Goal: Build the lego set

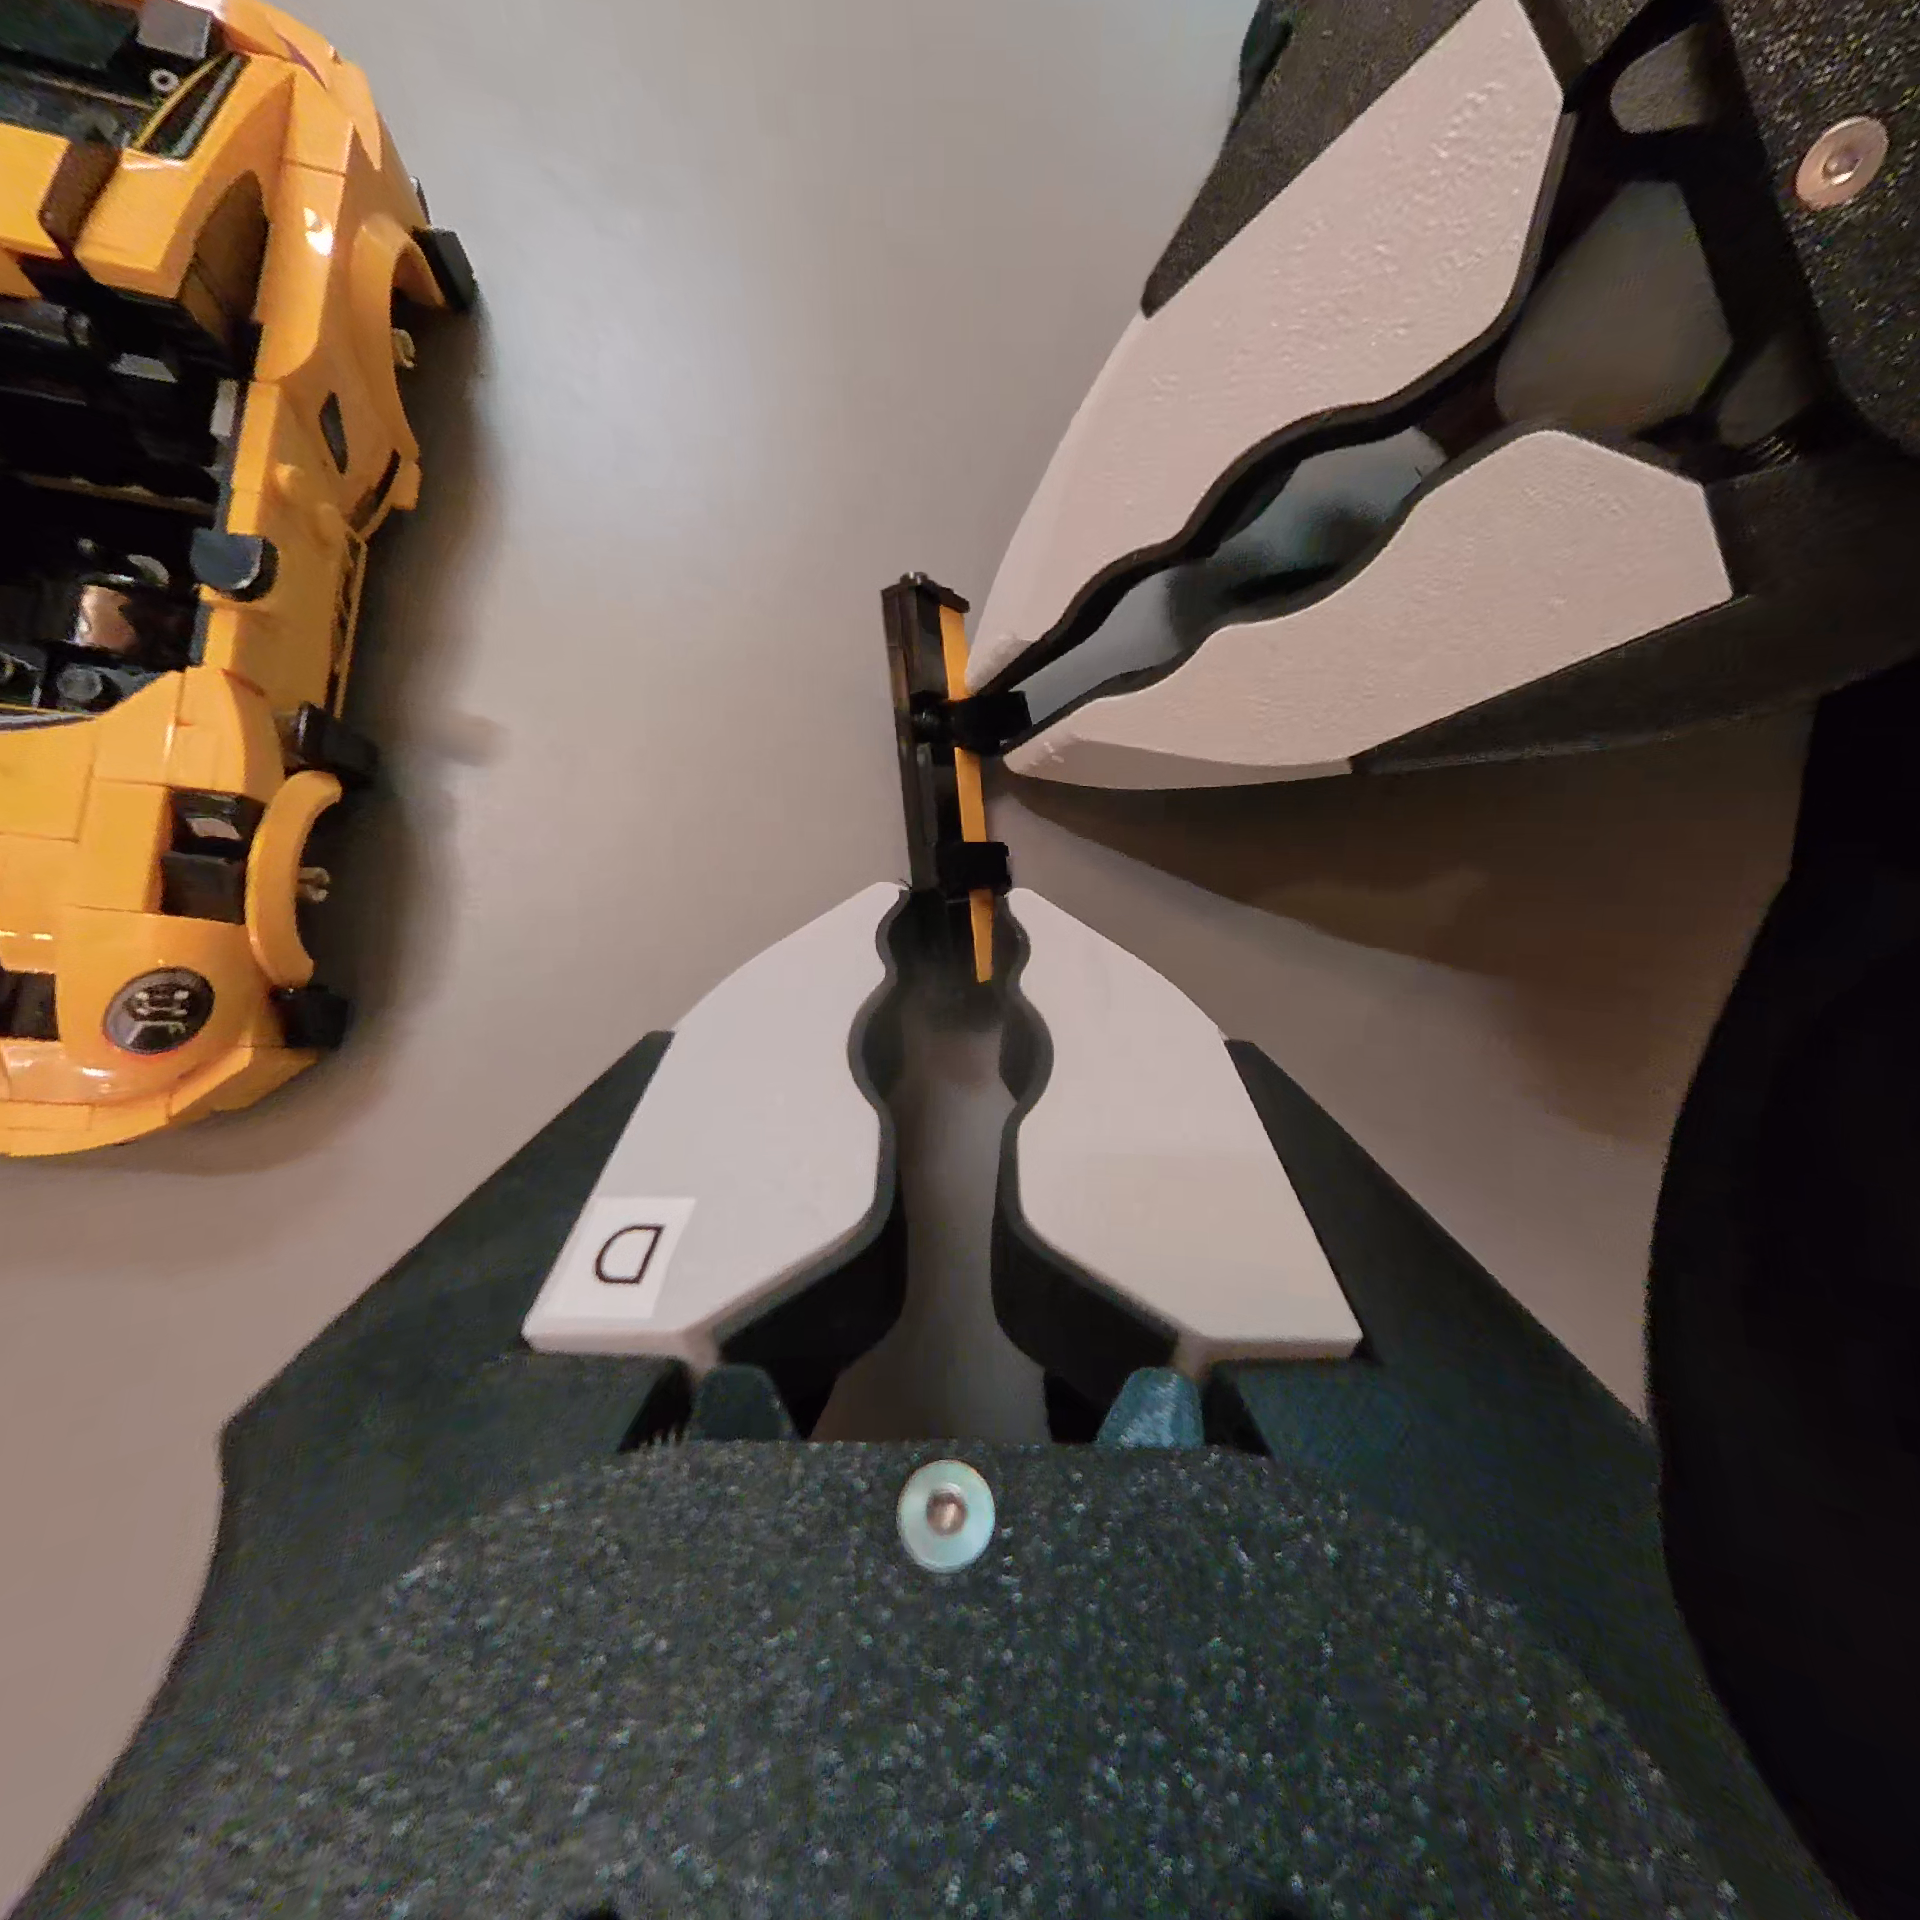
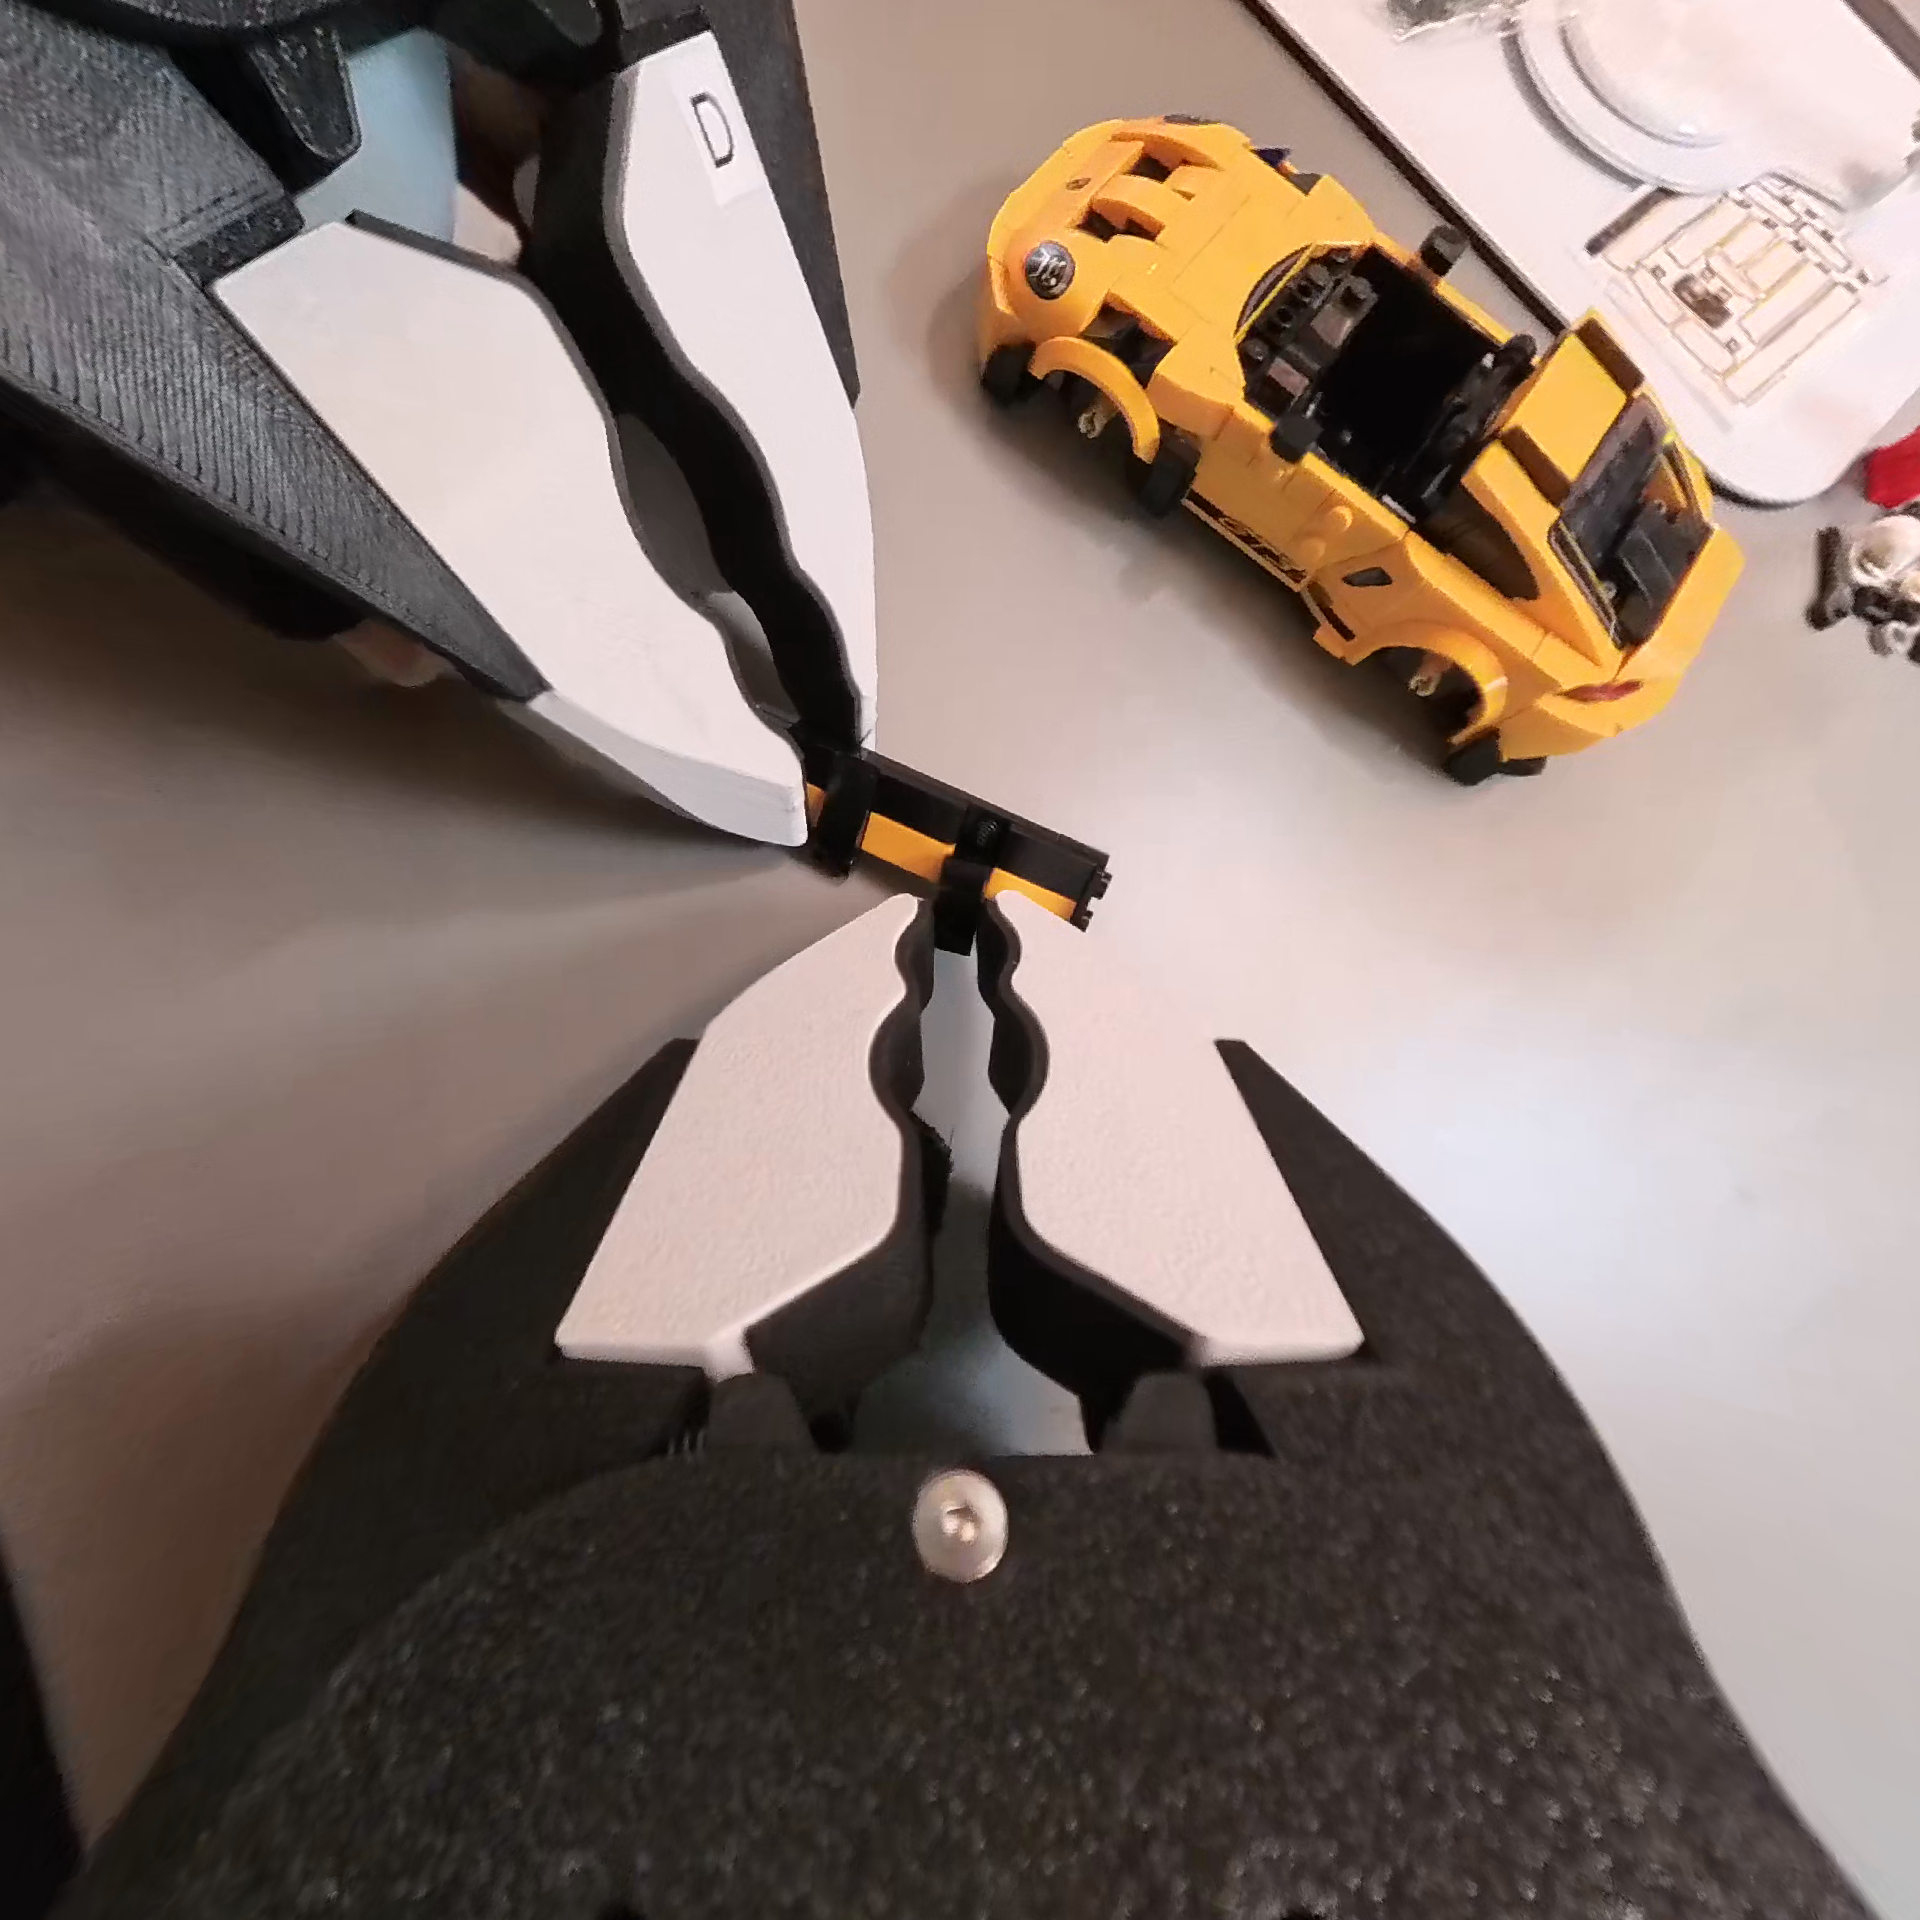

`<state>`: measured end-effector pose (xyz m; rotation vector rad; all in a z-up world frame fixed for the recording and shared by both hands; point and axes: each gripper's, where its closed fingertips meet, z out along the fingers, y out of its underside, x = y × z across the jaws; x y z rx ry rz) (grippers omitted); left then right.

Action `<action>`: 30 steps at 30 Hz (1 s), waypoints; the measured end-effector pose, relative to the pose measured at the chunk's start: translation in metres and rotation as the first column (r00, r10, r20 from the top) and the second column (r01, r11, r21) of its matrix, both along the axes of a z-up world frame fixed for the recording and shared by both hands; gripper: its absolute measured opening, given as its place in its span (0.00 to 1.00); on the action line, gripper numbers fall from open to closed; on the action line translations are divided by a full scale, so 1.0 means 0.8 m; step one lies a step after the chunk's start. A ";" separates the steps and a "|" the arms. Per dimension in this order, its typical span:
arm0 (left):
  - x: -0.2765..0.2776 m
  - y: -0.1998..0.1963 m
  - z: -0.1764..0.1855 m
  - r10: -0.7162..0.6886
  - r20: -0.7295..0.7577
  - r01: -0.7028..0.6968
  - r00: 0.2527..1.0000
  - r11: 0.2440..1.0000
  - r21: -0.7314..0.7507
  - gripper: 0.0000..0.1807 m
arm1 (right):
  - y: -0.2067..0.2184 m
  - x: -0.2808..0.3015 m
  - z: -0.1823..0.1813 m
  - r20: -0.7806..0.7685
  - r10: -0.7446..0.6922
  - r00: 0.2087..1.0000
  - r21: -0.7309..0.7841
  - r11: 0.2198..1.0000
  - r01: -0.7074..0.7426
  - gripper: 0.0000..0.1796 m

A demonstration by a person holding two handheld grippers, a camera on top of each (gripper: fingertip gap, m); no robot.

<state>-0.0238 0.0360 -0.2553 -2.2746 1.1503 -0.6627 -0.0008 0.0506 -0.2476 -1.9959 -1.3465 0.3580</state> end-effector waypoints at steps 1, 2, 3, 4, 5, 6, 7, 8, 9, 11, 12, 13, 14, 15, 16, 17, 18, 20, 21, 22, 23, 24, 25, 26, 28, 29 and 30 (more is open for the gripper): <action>0.000 0.000 0.000 0.000 0.003 0.000 1.000 1.000 -0.005 0.08 | -0.001 0.001 0.001 -0.024 -0.012 1.000 -0.012 1.000 0.012 0.04; 0.001 -0.001 0.000 -0.002 0.007 0.002 1.000 1.000 -0.010 0.08 | -0.002 0.001 0.002 -0.047 -0.023 0.999 -0.027 0.999 0.022 0.04; 0.001 -0.002 0.000 -0.004 0.011 0.004 1.000 1.000 -0.013 0.08 | -0.003 0.002 0.003 -0.067 -0.032 0.997 -0.043 0.999 0.029 0.04; 0.002 -0.003 0.000 -0.006 0.015 0.006 1.000 1.000 -0.018 0.08 | -0.004 0.002 0.004 -0.084 -0.037 0.996 -0.058 0.998 0.032 0.04; 0.002 -0.003 0.000 -0.007 0.017 0.007 1.000 1.000 -0.023 0.08 | -0.004 0.003 0.004 -0.096 -0.040 0.995 -0.071 0.997 0.033 0.04; 0.003 -0.004 0.001 -0.009 0.020 0.009 1.000 1.000 -0.027 0.08 | -0.005 0.003 0.004 -0.098 -0.035 0.995 -0.074 0.997 0.028 0.04; 0.004 -0.004 0.001 -0.010 0.021 0.011 1.000 0.999 -0.030 0.08 | -0.006 0.004 0.005 -0.092 -0.024 0.995 -0.066 0.998 0.018 0.04; 0.004 -0.005 0.001 -0.013 0.023 0.013 1.000 0.999 -0.035 0.08 | -0.007 0.004 0.005 -0.081 -0.008 0.997 -0.051 0.999 0.004 0.04; 0.004 -0.005 0.000 -0.013 0.025 0.014 1.000 0.999 -0.040 0.08 | -0.007 0.005 0.005 -0.065 0.010 0.998 -0.029 1.000 -0.012 0.04; 0.004 -0.006 0.001 -0.013 0.025 0.015 1.000 0.999 -0.043 0.07 | -0.008 0.005 0.005 -0.040 0.039 0.998 0.004 0.999 -0.039 0.04; 0.004 -0.006 0.001 -0.014 0.025 0.015 1.000 0.999 -0.044 0.07 | -0.008 0.006 0.005 -0.033 0.052 0.998 0.012 0.999 -0.051 0.04; 0.004 -0.007 0.000 -0.016 0.026 0.017 1.000 0.999 -0.046 0.07 | -0.009 0.006 0.005 -0.030 0.063 0.998 0.014 0.998 -0.063 0.04; 0.004 -0.008 0.000 -0.019 0.029 0.021 0.999 0.998 -0.052 0.07 | -0.010 0.006 0.005 -0.026 0.079 0.997 0.017 0.997 -0.078 0.04; 0.004 -0.008 0.000 -0.022 0.032 0.023 0.999 0.998 -0.054 0.07 | -0.010 0.006 0.005 -0.021 0.092 0.996 0.018 0.996 -0.092 0.04; 0.004 -0.009 0.000 -0.025 0.032 0.027 0.999 0.998 -0.057 0.07 | -0.011 0.007 0.004 -0.016 0.106 0.994 0.015 0.994 -0.106 0.04; 0.005 -0.010 0.000 -0.030 0.031 0.031 0.999 0.998 -0.055 0.07 | -0.011 0.007 0.004 -0.010 0.123 0.992 0.012 0.992 -0.123 0.04; 0.005 -0.010 0.000 -0.032 0.030 0.033 0.999 0.998 -0.054 0.07 | -0.012 0.007 0.004 -0.006 0.138 0.990 0.003 0.990 -0.138 0.04; 0.006 -0.012 0.000 -0.038 0.032 0.040 0.999 0.997 -0.059 0.07 | -0.014 0.008 0.004 -0.001 0.174 0.985 -0.007 0.985 -0.174 0.04; 0.006 -0.013 0.000 -0.041 0.032 0.043 0.999 0.997 -0.061 0.07 | -0.014 0.008 0.003 0.011 0.198 0.980 -0.001 0.980 -0.198 0.04; 0.006 -0.013 0.000 -0.043 0.031 0.044 0.999 0.997 -0.061 0.07 | -0.015 0.009 0.003 0.028 0.225 0.974 0.015 0.974 -0.225 0.04; 0.006 -0.013 0.000 -0.044 0.030 0.046 0.999 0.997 -0.062 0.07 | -0.015 0.009 0.002 0.054 0.254 0.966 0.038 0.966 -0.256 0.04; 0.006 -0.014 0.000 -0.047 0.029 0.049 0.998 0.997 -0.063 0.07 | -0.015 0.010 0.001 0.083 0.281 0.956 0.061 0.956 -0.287 0.04; 0.006 -0.014 0.000 -0.051 0.029 0.052 0.998 0.997 -0.065 0.07 | -0.016 0.010 0.000 0.114 0.309 0.944 0.085 0.944 -0.319 0.04; 0.005 -0.015 0.000 -0.053 0.030 0.055 0.998 0.996 -0.068 0.07 | -0.016 0.011 -0.001 0.144 0.336 0.931 0.102 0.931 -0.351 0.04; 0.005 -0.014 0.000 -0.054 0.030 0.056 0.998 0.996 -0.070 0.07 | -0.022 0.012 -0.005 0.191 0.390 0.901 0.119 0.902 -0.416 0.04; 0.004 -0.015 0.000 -0.058 0.030 0.060 0.998 0.996 -0.073 0.07 | -0.020 0.012 -0.004 0.203 0.392 0.897 0.142 0.895 -0.423 0.04; 0.004 -0.016 0.000 -0.066 0.031 0.068 0.997 0.995 -0.076 0.07 | -0.021 0.011 -0.002 0.188 0.395 0.899 0.141 0.895 -0.423 0.04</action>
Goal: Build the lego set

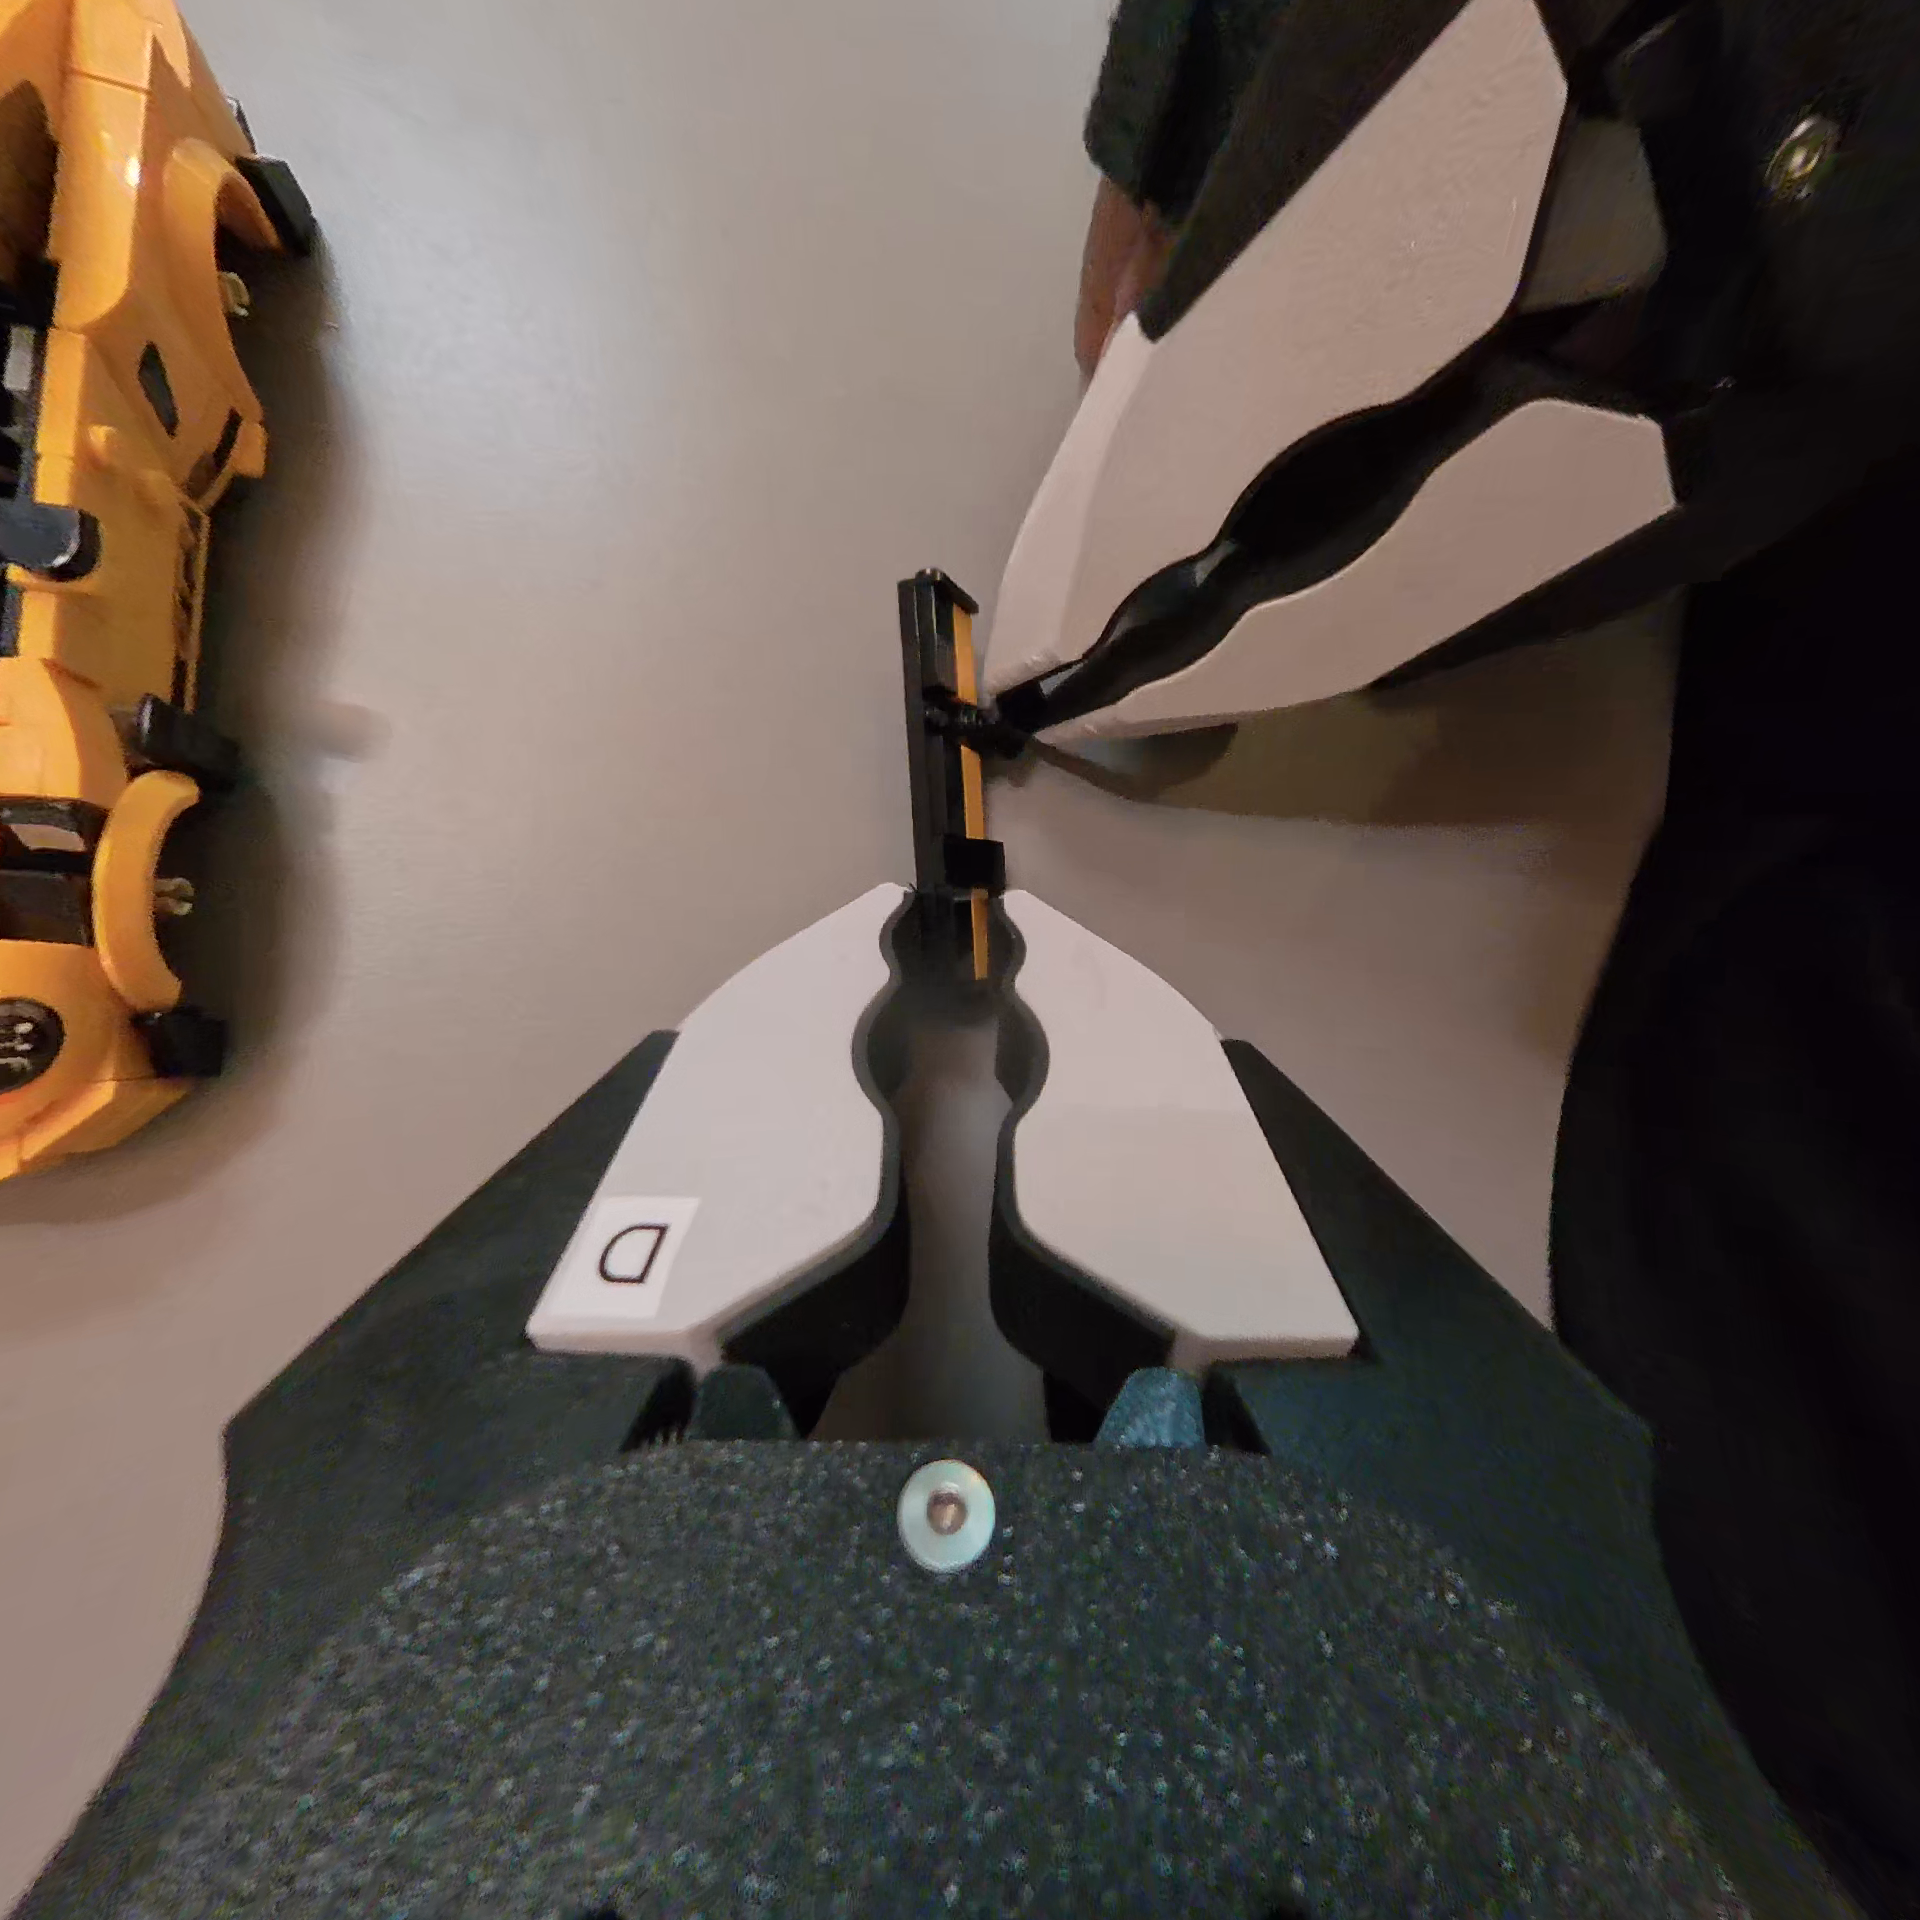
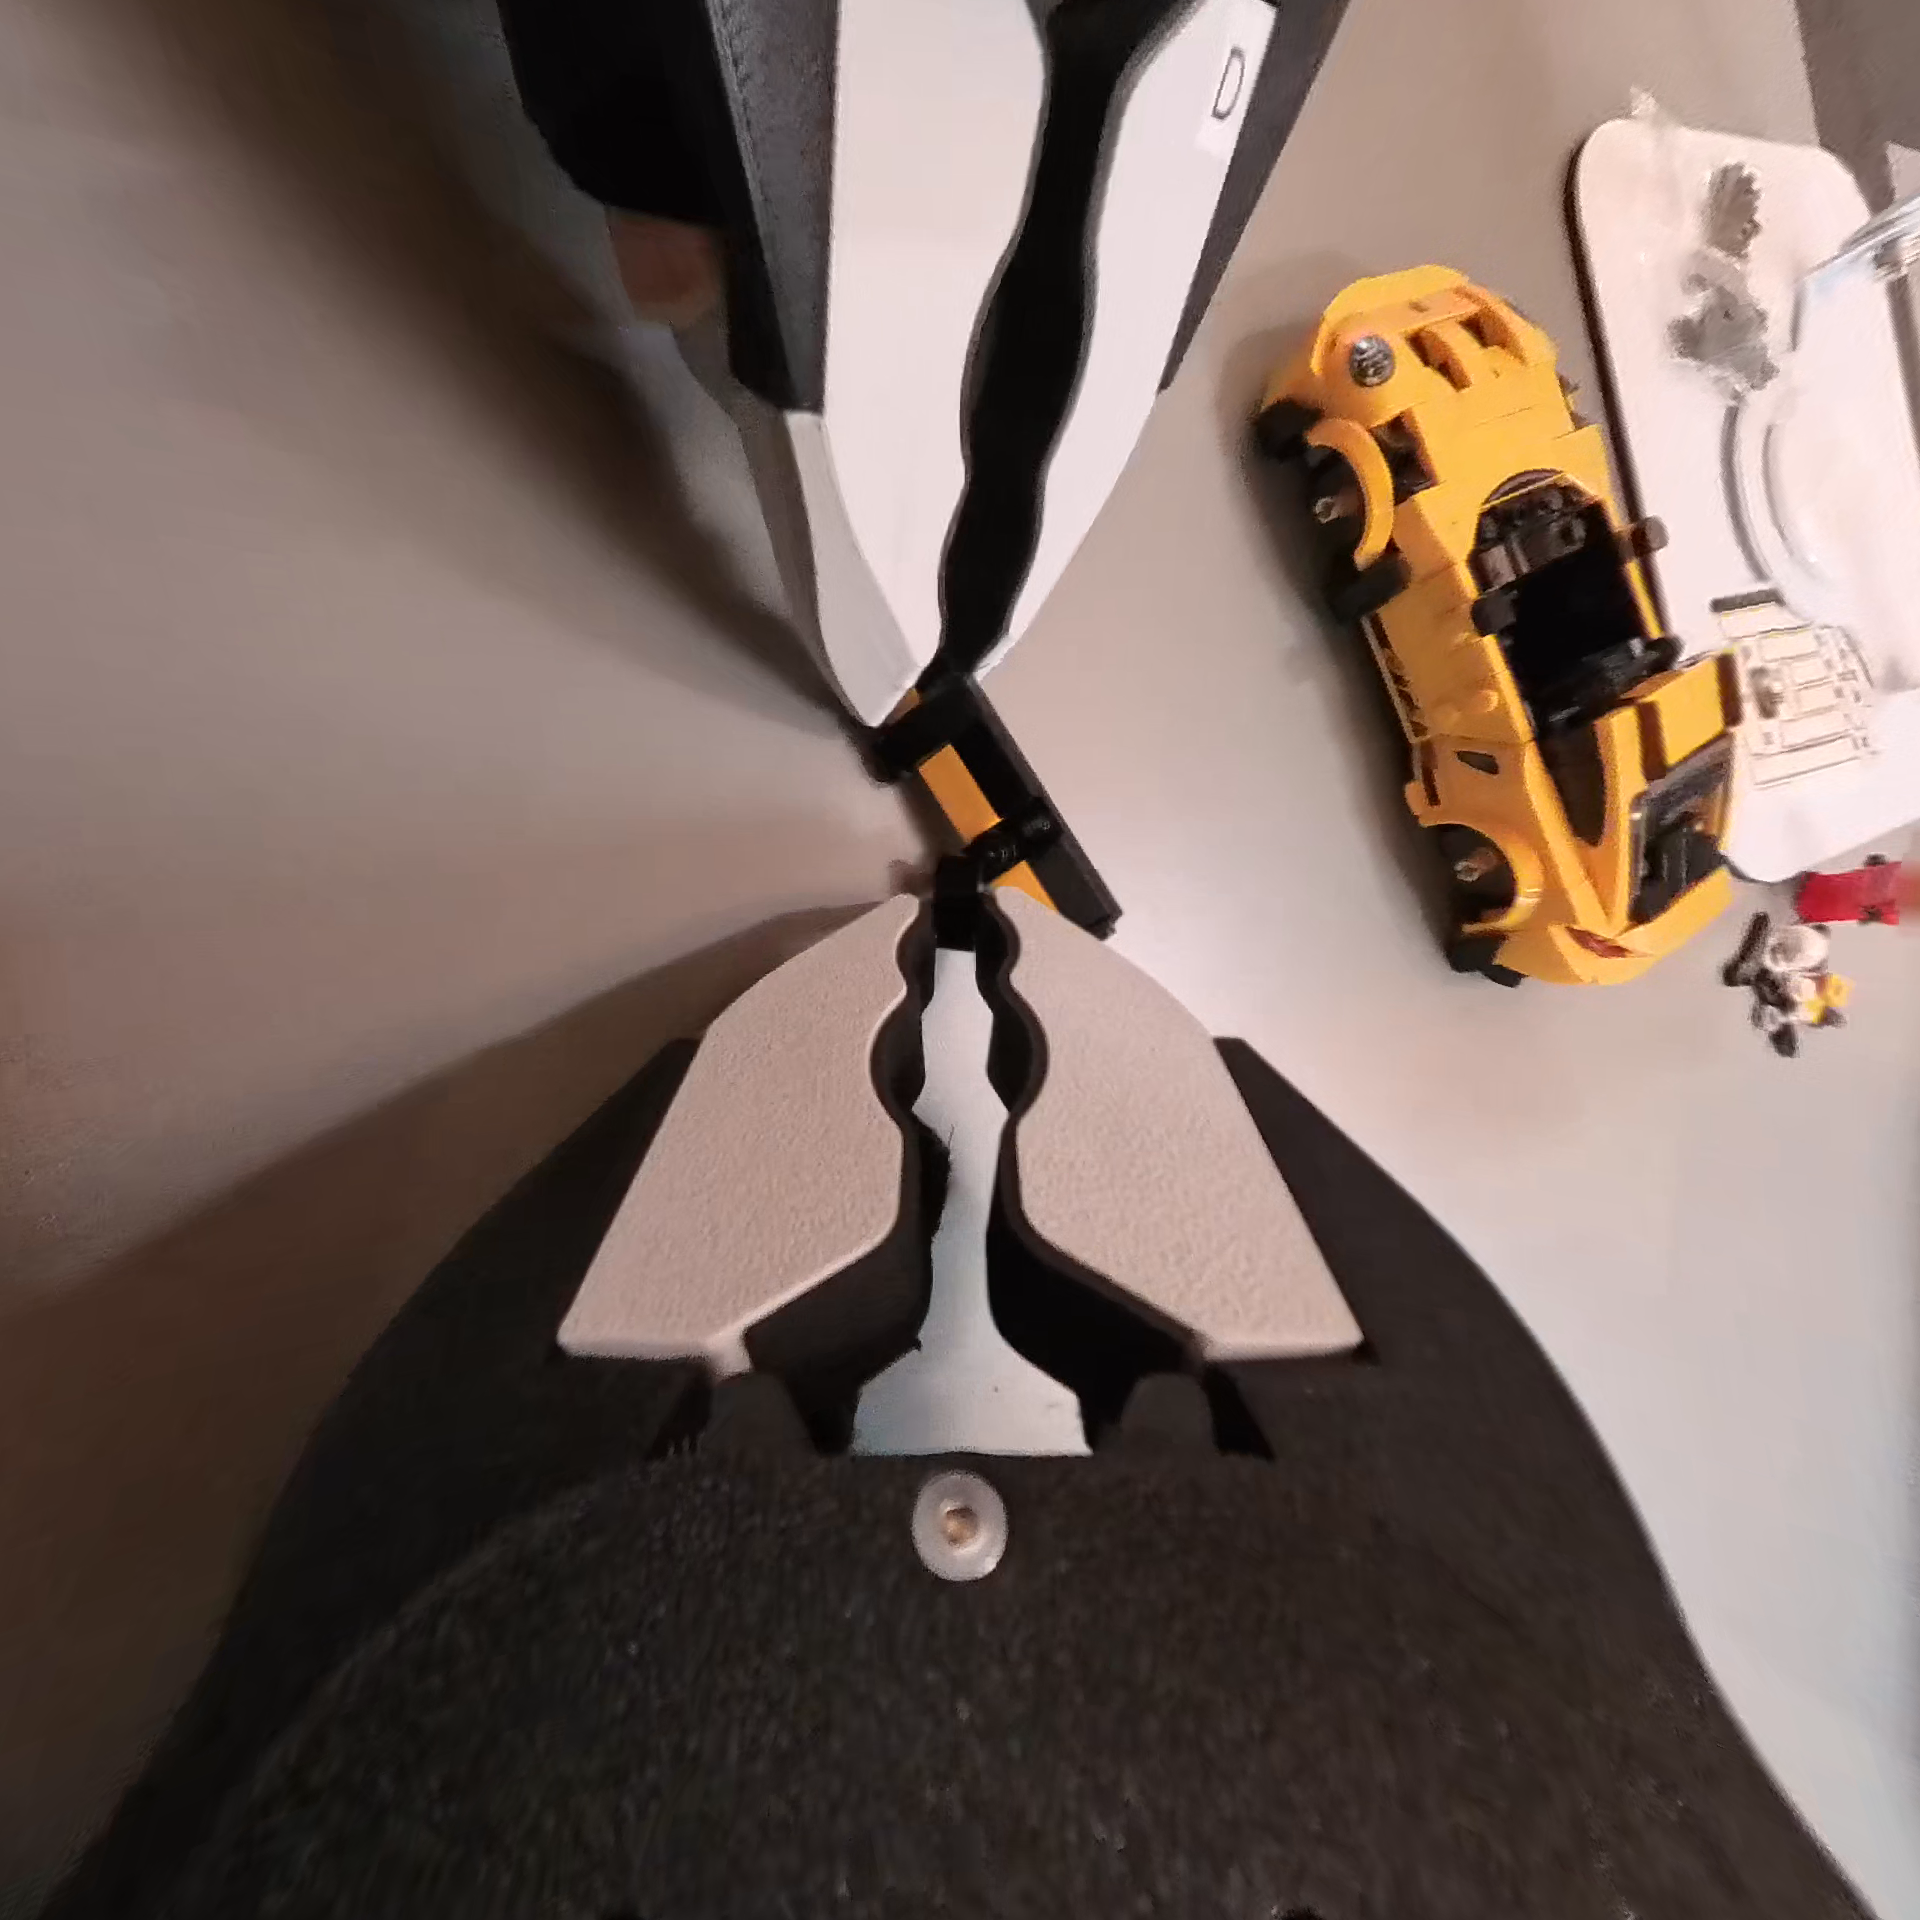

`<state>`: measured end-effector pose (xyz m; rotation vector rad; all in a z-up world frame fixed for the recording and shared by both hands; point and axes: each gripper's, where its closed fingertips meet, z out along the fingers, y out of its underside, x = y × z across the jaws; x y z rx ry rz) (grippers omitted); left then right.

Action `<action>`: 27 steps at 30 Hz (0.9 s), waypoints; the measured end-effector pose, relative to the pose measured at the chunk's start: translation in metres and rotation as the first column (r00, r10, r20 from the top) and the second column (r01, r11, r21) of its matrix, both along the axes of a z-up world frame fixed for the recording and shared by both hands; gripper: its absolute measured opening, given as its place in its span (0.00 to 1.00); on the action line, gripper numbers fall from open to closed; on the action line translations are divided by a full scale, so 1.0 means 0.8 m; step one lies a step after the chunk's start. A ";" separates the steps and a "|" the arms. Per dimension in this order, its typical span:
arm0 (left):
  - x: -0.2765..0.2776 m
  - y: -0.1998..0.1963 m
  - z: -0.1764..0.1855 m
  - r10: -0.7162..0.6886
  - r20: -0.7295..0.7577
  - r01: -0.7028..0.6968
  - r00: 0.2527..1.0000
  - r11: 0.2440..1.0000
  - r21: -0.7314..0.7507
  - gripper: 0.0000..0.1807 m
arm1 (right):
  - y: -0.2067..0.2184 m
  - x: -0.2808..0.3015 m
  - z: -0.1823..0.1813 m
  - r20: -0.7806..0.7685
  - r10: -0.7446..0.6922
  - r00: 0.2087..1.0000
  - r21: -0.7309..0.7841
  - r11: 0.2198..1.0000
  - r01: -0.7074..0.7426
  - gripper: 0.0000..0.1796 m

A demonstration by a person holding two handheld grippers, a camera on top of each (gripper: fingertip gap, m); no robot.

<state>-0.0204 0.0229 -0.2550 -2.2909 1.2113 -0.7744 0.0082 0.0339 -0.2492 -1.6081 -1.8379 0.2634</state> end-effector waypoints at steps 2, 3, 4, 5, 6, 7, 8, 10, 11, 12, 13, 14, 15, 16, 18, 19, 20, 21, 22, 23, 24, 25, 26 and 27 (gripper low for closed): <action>0.000 -0.001 0.000 -0.003 0.008 0.003 1.000 1.000 -0.010 0.07 | -0.005 -0.002 0.008 -0.052 -0.010 0.999 -0.092 0.996 0.005 0.04; 0.000 -0.001 0.001 -0.003 0.014 0.004 1.000 1.000 -0.018 0.07 | -0.004 -0.001 0.013 -0.069 -0.023 0.997 -0.116 0.993 0.015 0.04; 0.000 -0.002 0.001 -0.010 0.020 0.010 1.000 1.000 -0.028 0.07 | 0.000 0.000 0.018 -0.081 -0.040 0.996 -0.123 0.992 0.030 0.04; 0.000 -0.003 0.001 -0.014 0.025 0.015 1.000 0.999 -0.035 0.07 | 0.004 0.000 0.023 -0.088 -0.061 0.994 -0.130 0.990 0.049 0.04; 0.000 -0.004 0.001 -0.017 0.030 0.018 0.999 0.999 -0.040 0.07 | 0.007 -0.001 0.025 -0.083 -0.084 0.993 -0.147 0.987 0.071 0.04; 0.000 -0.005 0.002 -0.020 0.035 0.022 0.999 0.999 -0.047 0.07 | 0.009 -0.002 0.026 -0.069 -0.108 0.992 -0.167 0.981 0.095 0.04; 0.001 -0.005 0.002 -0.022 0.040 0.024 0.999 0.998 -0.053 0.08 | 0.011 -0.004 0.026 -0.063 -0.131 0.989 -0.185 0.976 0.118 0.04; 0.001 -0.006 0.003 -0.020 0.045 0.022 0.999 0.998 -0.051 0.10 | 0.009 -0.010 0.025 -0.061 -0.176 0.982 -0.253 0.955 0.155 0.04; 0.001 -0.007 0.005 -0.023 0.051 0.025 0.998 0.998 -0.053 0.11 | 0.010 -0.011 0.024 -0.057 -0.202 0.978 -0.285 0.942 0.178 0.04; 0.001 -0.008 0.007 -0.025 0.059 0.029 0.998 0.998 -0.057 0.11 | 0.010 -0.012 0.022 -0.052 -0.224 0.973 -0.306 0.931 0.198 0.04; 0.001 -0.009 0.008 -0.027 0.067 0.031 0.997 0.998 -0.061 0.12 | 0.012 -0.012 0.019 -0.046 -0.245 0.968 -0.320 0.922 0.218 0.04; 0.001 -0.010 0.010 -0.029 0.075 0.034 0.997 0.997 -0.063 0.11 | 0.013 -0.011 0.017 -0.038 -0.265 0.964 -0.333 0.913 0.238 0.04; 0.002 -0.011 0.011 -0.034 0.084 0.040 0.996 0.997 -0.067 0.11 | 0.012 -0.012 0.014 -0.029 -0.276 0.961 -0.349 0.903 0.249 0.04; 0.003 -0.013 0.011 -0.038 0.088 0.045 0.995 0.996 -0.072 0.11 | 0.011 -0.013 0.012 -0.023 -0.284 0.958 -0.363 0.896 0.257 0.04; 0.006 -0.017 0.011 -0.055 0.099 0.063 0.994 0.995 -0.080 0.12 | 0.009 -0.015 0.008 0.000 -0.292 0.956 -0.380 0.885 0.270 0.04; 0.008 -0.021 0.012 -0.071 0.107 0.081 0.992 0.993 -0.086 0.12 | 0.009 -0.015 0.006 0.014 -0.295 0.955 -0.384 0.881 0.278 0.04; 0.010 -0.024 0.012 -0.081 0.109 0.090 0.991 0.992 -0.085 0.12 | 0.010 -0.015 0.005 0.027 -0.295 0.955 -0.388 0.877 0.282 0.04; 0.010 -0.023 0.012 -0.081 0.105 0.090 0.991 0.993 -0.076 0.12 | 0.010 -0.015 0.003 0.039 -0.296 0.954 -0.392 0.874 0.287 0.04; 0.009 -0.022 0.013 -0.079 0.105 0.086 0.991 0.994 -0.070 0.12 | 0.011 -0.014 0.003 0.053 -0.295 0.954 -0.395 0.871 0.292 0.04; 0.008 -0.020 0.014 -0.072 0.108 0.079 0.992 0.995 -0.067 0.12 | 0.011 -0.014 0.003 0.067 -0.289 0.955 -0.394 0.872 0.291 0.04; 0.007 -0.018 0.015 -0.065 0.111 0.072 0.992 0.995 -0.065 0.12 | 0.011 -0.014 0.002 0.080 -0.278 0.957 -0.393 0.874 0.286 0.04; 0.005 -0.017 0.015 -0.059 0.110 0.067 0.992 0.996 -0.062 0.12 | 0.011 -0.014 0.002 0.096 -0.266 0.959 -0.391 0.876 0.282 0.04; 0.003 -0.015 0.014 -0.055 0.104 0.061 0.993 0.996 -0.059 0.12 | 0.012 -0.014 0.002 0.115 -0.253 0.961 -0.386 0.880 0.278 0.04; 0.001 -0.014 0.013 -0.053 0.100 0.059 0.994 0.997 -0.058 0.12 | 0.012 -0.014 0.002 0.134 -0.235 0.963 -0.381 0.884 0.269 0.04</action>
